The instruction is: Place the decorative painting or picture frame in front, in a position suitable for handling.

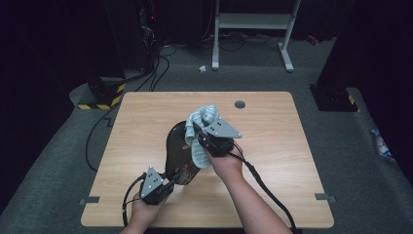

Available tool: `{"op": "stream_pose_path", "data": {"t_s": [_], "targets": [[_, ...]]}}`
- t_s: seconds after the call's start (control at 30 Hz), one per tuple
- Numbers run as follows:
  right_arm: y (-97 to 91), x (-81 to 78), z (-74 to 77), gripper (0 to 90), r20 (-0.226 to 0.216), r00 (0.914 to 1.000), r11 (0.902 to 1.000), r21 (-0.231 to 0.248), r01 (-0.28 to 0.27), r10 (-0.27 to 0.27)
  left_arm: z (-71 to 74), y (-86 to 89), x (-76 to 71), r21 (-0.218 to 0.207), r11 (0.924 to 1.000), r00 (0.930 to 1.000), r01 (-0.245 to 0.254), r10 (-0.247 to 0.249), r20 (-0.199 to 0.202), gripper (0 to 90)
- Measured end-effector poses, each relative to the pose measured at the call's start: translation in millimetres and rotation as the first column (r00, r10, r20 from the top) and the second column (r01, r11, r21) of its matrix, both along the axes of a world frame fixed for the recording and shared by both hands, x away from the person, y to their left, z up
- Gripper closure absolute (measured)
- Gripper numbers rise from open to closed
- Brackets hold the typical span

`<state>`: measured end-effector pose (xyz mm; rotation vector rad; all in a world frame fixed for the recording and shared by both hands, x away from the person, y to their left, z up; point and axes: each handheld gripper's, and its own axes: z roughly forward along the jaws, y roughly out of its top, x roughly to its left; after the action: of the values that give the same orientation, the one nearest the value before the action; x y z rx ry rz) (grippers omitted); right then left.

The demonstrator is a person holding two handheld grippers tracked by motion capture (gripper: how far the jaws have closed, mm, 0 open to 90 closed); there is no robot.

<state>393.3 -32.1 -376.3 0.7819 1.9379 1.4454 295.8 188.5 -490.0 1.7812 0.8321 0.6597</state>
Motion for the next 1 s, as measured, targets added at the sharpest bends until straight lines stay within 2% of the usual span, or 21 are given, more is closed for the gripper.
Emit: {"op": "stream_pose_path", "data": {"t_s": [0.23, 0.4, 0.47, 0.63, 0.8, 1.0], "targets": [[14.3, -30.1, 3.5, 72.7, 0.052, 0.9949, 0.9962, 0.008, -0.087, 0.087, 0.4, -1.1, -0.8, 0.011, 0.9999, 1.0, -0.002, 0.002, 0.004, 75.3], [29.6, -56.5, 2.7, 72.9, 0.085, 0.9817, 0.9853, -0.02, -0.169, 0.171, 0.5, -0.7, -0.8, 0.012, 0.9999, 1.0, -0.001, 0.001, 0.003, 75.3], [31.2, -59.3, 2.5, 72.9, 0.09, 0.9801, 0.9842, -0.024, -0.175, 0.177, 0.5, -0.4, -0.7, 0.011, 0.9999, 1.0, 0.002, -0.002, 0.001, 75.3], [24.0, -45.6, 2.7, 72.9, 0.073, 0.9868, 0.9895, -0.01, -0.144, 0.145, 0.4, -0.1, -0.3, 0.01, 0.9999, 1.0, 0.002, -0.002, 0.003, 75.3], [10.6, -22.4, -0.2, 72.9, 0.03, 0.9959, 0.9963, 0.01, -0.086, 0.085, 0.3, 0.5, -0.1, 0.006, 1.0, 1.0, 0.005, -0.005, -0.001, 75.3], [-1.9, -2.6, -4.8, 72.9, 0.003, 0.9998, 0.9997, 0.011, -0.021, 0.021, 0.3, 0.1, -0.1, 0.007, 1.0, 1.0, 0.004, -0.005, 0.002, 75.3]]}}
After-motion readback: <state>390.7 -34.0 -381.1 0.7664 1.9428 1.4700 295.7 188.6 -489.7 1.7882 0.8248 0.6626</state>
